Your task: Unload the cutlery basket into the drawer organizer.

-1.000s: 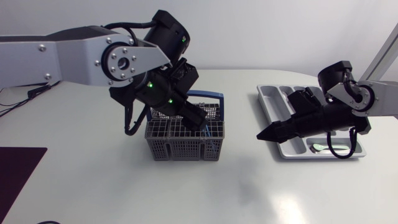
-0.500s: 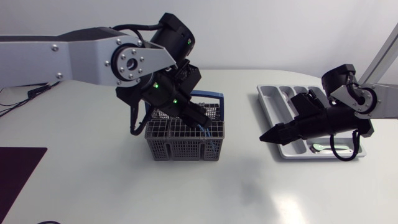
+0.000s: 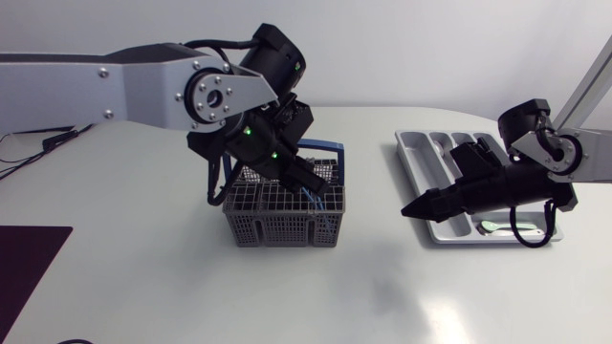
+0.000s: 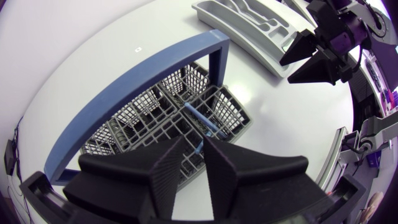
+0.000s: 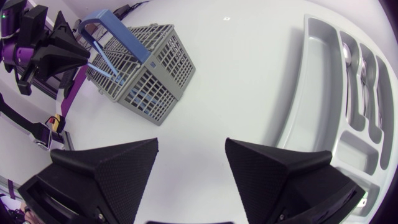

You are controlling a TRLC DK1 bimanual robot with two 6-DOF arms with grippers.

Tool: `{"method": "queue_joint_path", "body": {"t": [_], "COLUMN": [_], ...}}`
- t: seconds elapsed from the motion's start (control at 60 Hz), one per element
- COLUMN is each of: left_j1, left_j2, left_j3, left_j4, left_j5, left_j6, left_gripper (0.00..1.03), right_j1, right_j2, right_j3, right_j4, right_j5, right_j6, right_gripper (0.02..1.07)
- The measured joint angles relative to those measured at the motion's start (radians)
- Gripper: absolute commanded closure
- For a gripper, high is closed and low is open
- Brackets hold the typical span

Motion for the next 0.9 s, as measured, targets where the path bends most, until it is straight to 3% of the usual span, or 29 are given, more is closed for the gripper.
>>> {"method": "queue_joint_path", "body": {"t": [0.9], "left_j1": [-0.012], "left_j2": [-0.01], "left_j3": [0.004], "left_j4": [-0.01], "left_j5": [0.023], "left_j6": [0.001], "left_gripper": [0.99], "right_j1": [-0.002], "right_j2": [0.0], "right_j3": [-0.01], "right_j4": [0.0], "right_j5": [-0.002], "right_j6": [-0.018], "right_gripper": [0.29]}}
